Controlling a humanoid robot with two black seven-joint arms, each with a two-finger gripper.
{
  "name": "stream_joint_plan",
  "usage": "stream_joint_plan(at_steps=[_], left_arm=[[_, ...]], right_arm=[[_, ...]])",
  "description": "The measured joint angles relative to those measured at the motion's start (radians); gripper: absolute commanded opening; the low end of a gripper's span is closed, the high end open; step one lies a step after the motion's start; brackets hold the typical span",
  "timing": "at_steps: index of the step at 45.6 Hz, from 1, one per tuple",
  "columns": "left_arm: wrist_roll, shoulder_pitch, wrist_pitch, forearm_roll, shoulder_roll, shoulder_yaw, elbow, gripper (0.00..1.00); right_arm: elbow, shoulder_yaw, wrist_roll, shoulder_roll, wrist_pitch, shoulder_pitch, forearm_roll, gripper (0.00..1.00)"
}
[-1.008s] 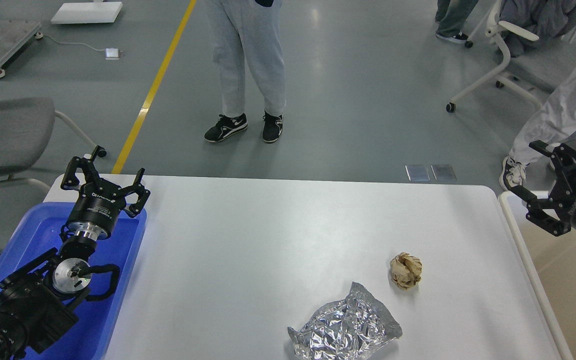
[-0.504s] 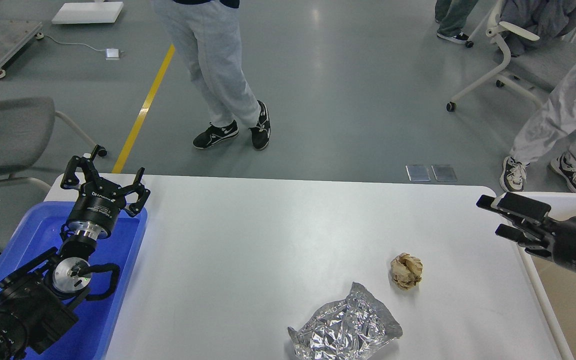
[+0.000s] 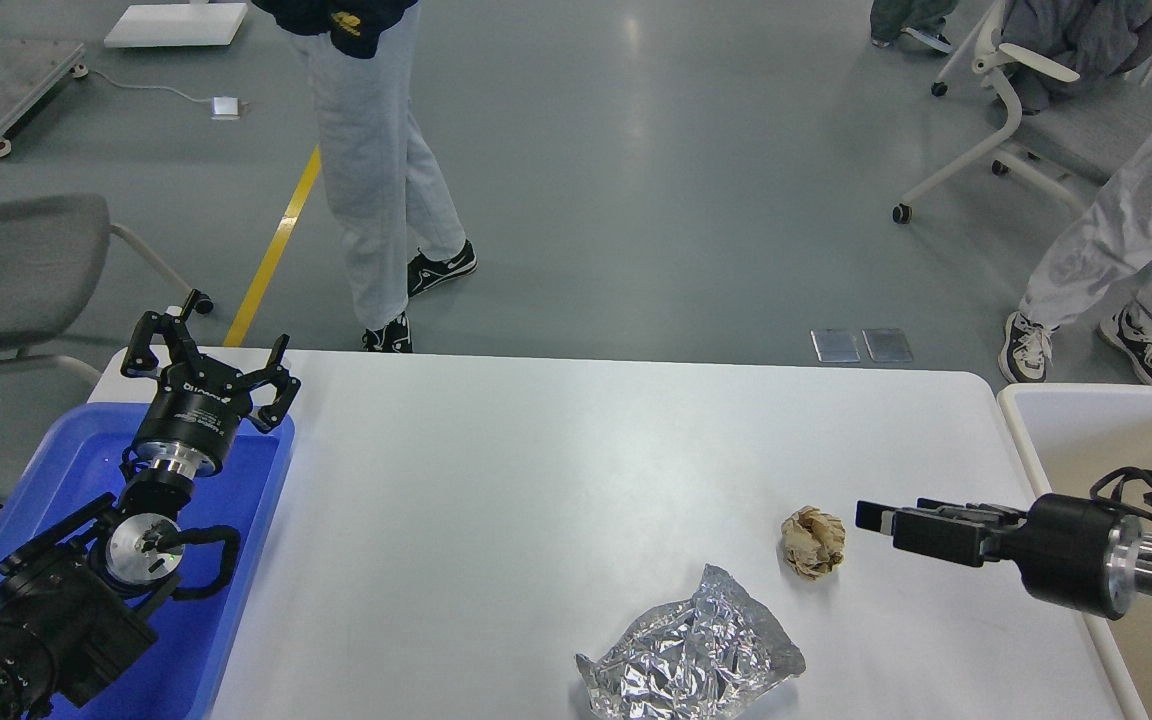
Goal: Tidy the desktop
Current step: 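Lower the right gripper and reach toward the silver foil bag, then close the right gripper on the edge of the silver foil bag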
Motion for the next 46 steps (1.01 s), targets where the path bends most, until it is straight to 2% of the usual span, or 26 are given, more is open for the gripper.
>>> stream_joint_plan(at_steps=[5, 13, 25, 32, 37, 46], left_arm=[[0.0, 0.0, 0.0, 0.0, 0.0, 0.0, 0.0, 1.0], [0.0, 0.0, -0.001, 0.0, 0.0, 0.0, 0.0, 1.0], [0.0, 0.0, -0.003, 0.001, 0.0, 0.0, 0.0, 1.0], [0.0, 0.0, -0.003, 0.001, 0.0, 0.0, 0.0, 1.0], [0.0, 0.0, -0.003, 0.0, 0.0, 0.0, 0.0, 1.0], [0.0, 0.0, -0.003, 0.0, 0.0, 0.0, 0.0, 1.0]], right_arm=[[0.006, -0.078, 0.016, 0.016, -0.049, 0.001, -0.104, 0.99], [-0.057, -0.218, 0.03, 0.085, -0.19, 0.013, -0.292, 0.99], [-0.159, -0.312, 0.037, 0.163, -0.364, 0.022, -0.4, 0.98], [-0.189, -0.337, 0.04, 0.221, -0.417, 0.013, -0.414, 0.98], [-0.212, -0.347, 0.045, 0.248, -0.436, -0.001, -0.411, 0.92], [-0.285, -0.348, 0.055, 0.31, -0.463, -0.011, -0.401, 0.94]])
